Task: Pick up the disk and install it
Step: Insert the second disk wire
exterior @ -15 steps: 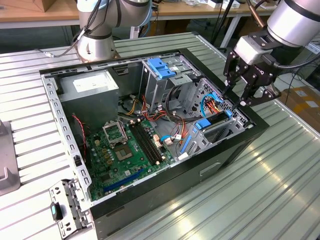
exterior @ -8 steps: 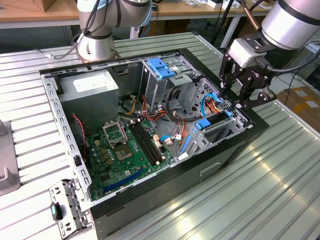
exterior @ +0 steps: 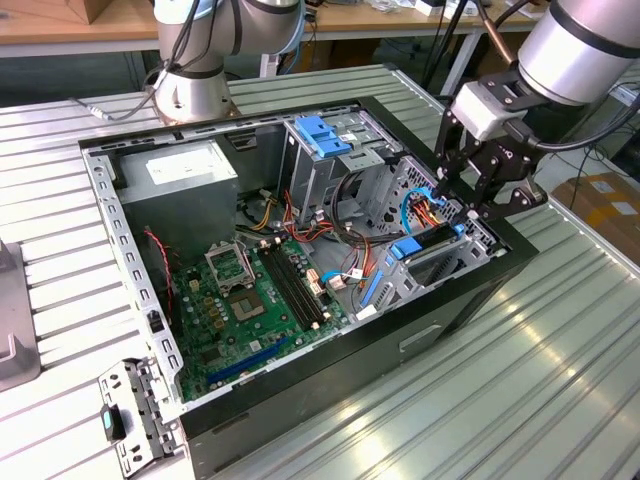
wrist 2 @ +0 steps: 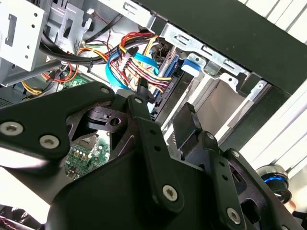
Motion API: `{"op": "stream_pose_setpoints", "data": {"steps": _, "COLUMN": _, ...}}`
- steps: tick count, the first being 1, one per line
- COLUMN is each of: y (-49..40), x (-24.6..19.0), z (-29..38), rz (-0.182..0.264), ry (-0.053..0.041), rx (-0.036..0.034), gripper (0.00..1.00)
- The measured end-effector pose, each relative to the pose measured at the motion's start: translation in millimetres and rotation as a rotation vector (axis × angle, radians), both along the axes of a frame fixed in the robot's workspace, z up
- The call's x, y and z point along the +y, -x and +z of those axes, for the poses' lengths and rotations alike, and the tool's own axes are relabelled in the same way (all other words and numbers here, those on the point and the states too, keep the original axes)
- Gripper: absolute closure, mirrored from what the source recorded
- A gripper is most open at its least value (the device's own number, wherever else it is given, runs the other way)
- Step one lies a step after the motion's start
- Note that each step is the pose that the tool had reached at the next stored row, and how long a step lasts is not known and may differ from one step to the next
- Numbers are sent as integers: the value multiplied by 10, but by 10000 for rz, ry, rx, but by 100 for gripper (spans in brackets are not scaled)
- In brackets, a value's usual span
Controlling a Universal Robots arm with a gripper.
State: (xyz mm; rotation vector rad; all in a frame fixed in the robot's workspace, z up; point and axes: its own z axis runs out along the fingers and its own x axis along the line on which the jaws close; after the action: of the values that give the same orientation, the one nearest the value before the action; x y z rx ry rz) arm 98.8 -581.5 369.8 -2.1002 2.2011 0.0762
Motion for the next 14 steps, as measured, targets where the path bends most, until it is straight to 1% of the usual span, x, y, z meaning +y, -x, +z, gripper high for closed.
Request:
{"op": "stream_pose_setpoints", "data": {"steps": 3, "y": 46, "x": 1, "z": -4, "rz": 0, "ry": -67, "rx": -1, "gripper": 52}}
{"op": "stream_pose_setpoints", "data": {"steps": 4, "y": 47, "x": 1, "z": -4, "rz": 1, "ry": -78, "rx": 0, "gripper": 52}}
{"op": "stream_pose_setpoints", "data": {"steps": 14, "y": 48, "x": 1, "z": -34, "rz": 0, "ry": -83, "rx": 0, "gripper": 52}}
